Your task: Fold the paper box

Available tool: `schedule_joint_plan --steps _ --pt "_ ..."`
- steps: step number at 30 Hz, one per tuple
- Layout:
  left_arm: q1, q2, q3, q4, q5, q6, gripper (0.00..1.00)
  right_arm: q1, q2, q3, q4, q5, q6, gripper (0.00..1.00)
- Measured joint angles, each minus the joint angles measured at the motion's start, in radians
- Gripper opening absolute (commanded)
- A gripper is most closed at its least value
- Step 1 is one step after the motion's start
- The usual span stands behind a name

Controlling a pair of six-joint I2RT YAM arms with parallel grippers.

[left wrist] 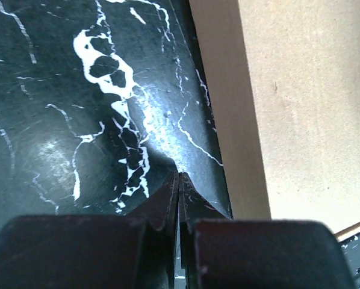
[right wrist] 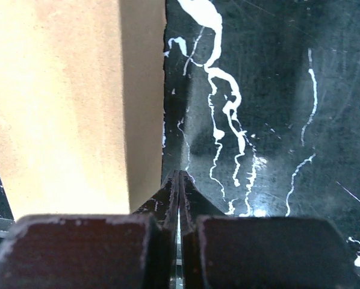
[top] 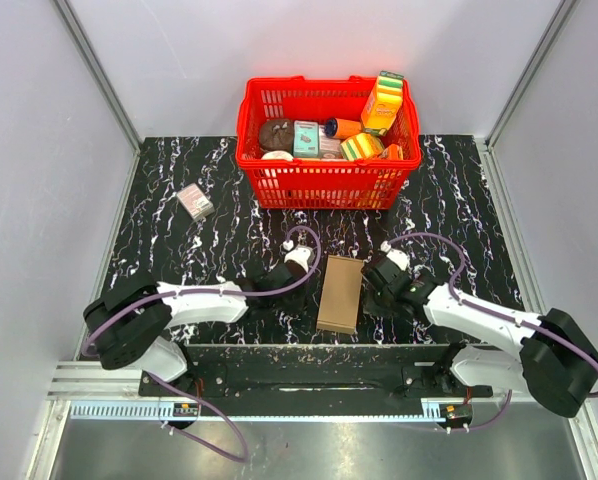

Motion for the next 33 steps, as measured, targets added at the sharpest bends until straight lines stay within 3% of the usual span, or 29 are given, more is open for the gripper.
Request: schedule_joint_plan --steps 13,28,33 --pt "-0.006 0.094 0.046 0.081 0.088 0.001 0.0 0.0 0.128 -0.009 0.15 -0.071 -0.035 0.0" --pt "-0.044 0.129 0.068 0.071 0.039 -0.002 0.0 -0.011 0.107 -0.022 0.146 -0.058 -0.047 0.0" --pt "0.006 0.073 0.02 0.064 0.056 0.003 0.0 -0.06 0.087 -0.021 0.121 -0.045 -0.05 0.0"
